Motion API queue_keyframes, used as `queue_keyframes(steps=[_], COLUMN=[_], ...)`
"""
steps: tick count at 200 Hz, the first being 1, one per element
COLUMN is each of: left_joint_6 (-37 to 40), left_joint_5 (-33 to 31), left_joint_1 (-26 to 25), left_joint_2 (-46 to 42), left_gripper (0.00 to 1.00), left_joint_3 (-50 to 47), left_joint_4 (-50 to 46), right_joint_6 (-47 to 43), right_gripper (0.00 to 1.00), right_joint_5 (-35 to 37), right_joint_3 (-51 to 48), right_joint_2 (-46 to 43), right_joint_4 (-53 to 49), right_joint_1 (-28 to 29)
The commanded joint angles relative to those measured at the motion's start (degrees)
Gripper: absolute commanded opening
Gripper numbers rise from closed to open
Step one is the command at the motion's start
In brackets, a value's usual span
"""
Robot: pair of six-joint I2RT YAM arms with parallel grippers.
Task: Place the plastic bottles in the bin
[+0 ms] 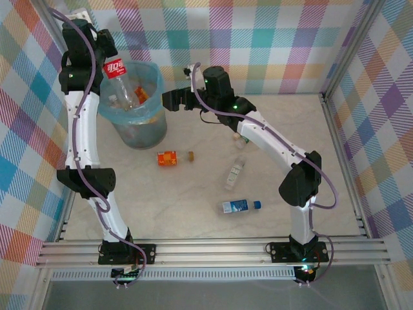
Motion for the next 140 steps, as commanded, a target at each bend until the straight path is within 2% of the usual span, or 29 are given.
queue_keyframes(steps=[1, 86, 140], left_joint_6=[-0.4, 1.6, 2.6], left_joint_5=[1.7, 2.2, 2.9], left_joint_1=[0.6, 1.4, 1.5], left_joint_2=[2.4, 5.2, 7.3], left_gripper=[0.00, 0.00, 0.00], left_joint_3=[1.5, 1.5, 1.2], left_joint_4=[1.4, 10.4, 10.2], right_joint_6=[0.9, 1.4, 1.9], right_gripper=[0.98, 0.97, 0.96], right_joint_5=[-1.5, -2.0, -2.3], right_joint_3=[2.0, 4.3, 5.5], right_joint_2=[1.4, 3.3, 4.7], right_joint_4=[0.9, -0.2, -0.9], right_joint_1=[-0.2, -0.2, -0.2])
